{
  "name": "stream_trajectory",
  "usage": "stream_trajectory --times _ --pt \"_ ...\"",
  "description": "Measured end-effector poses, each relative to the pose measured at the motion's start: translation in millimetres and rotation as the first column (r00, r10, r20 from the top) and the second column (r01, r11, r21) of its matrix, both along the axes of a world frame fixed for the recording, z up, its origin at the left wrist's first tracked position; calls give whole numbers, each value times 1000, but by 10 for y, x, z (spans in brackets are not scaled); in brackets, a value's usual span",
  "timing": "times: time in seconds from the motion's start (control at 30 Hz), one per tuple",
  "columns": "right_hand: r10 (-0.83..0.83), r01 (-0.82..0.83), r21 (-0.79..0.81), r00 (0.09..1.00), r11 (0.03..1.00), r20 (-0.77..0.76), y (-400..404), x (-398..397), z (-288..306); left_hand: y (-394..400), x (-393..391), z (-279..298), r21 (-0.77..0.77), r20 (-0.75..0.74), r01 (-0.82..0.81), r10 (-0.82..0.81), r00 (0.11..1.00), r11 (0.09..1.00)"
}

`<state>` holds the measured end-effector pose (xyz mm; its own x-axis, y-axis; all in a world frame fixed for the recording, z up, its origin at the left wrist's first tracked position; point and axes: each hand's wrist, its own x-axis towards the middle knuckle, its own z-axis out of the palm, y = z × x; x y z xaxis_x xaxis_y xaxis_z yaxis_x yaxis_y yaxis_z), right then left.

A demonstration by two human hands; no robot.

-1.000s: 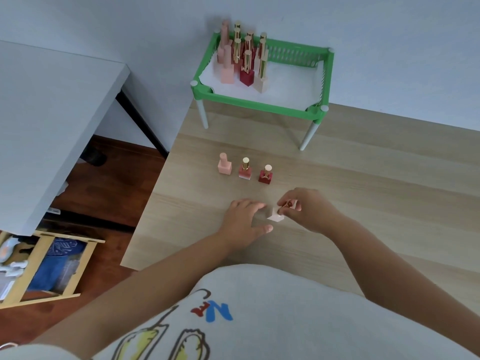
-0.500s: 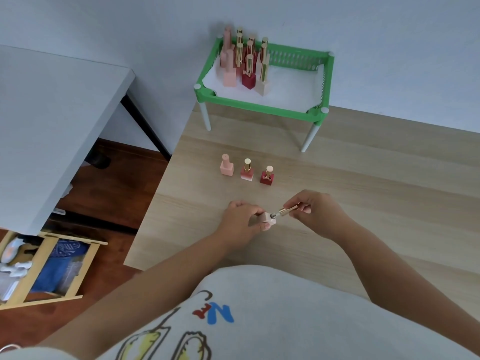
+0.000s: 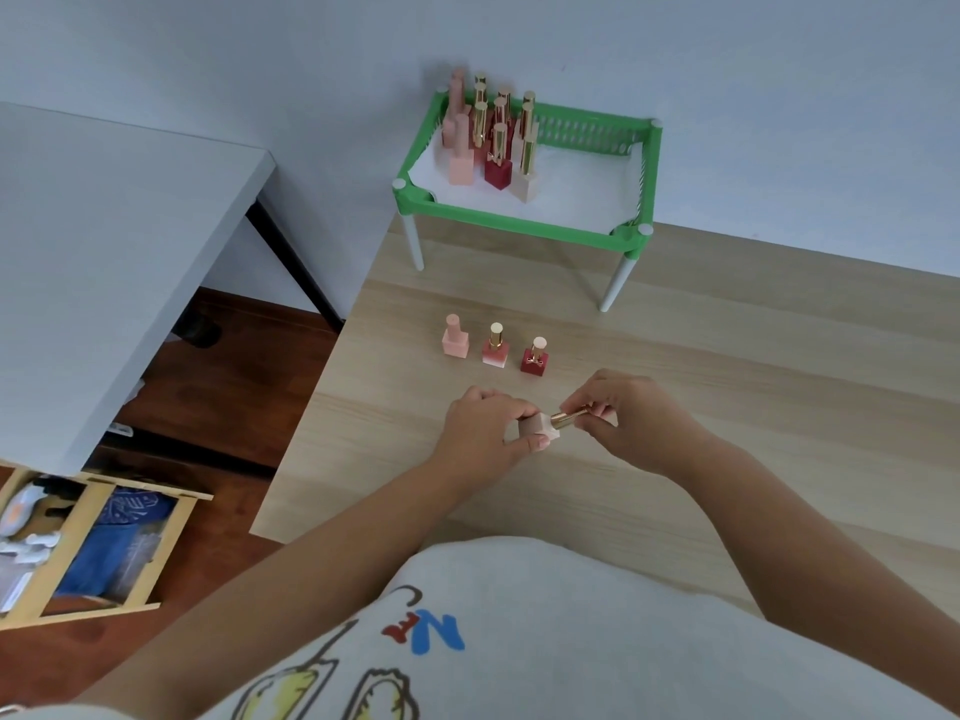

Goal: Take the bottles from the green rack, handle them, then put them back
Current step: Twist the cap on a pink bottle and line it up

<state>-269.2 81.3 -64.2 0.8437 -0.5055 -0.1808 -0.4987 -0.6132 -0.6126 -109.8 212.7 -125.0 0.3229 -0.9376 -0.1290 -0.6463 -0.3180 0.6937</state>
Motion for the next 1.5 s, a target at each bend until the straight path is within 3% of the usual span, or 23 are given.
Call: stream_trajectory --times 0.3,0.53,0.73,1.07,1.2,1.33,1.5 --pt "-129 131 41 991 991 -42 3 -30 -15 -13 -11 79 -39 37 14 -13 999 999" --pt "-12 12 -22 1000 1000 -14 13 -134 -27 -43 -31 132 -31 64 9 -7 998 999" --pt "-38 41 -67 998 997 49 23 -115 -43 -49 -53 160 -56 110 33 -27 994 998" --pt "-69 62 -110 995 992 -68 -12 -96 -21 5 -60 218 -116 159 36 -17 987 993" --pt "-108 106 -86 994 991 -20 -19 -121 -29 14 -66 241 -117 159 33 -14 987 993" --pt "-39 39 34 999 999 -9 6 -170 -42 21 -50 266 -104 155 37 -21 988 994" --pt "14 -14 2 997 1000 70 60 -166 -39 33 -62 288 -104 167 46 -29 986 994"
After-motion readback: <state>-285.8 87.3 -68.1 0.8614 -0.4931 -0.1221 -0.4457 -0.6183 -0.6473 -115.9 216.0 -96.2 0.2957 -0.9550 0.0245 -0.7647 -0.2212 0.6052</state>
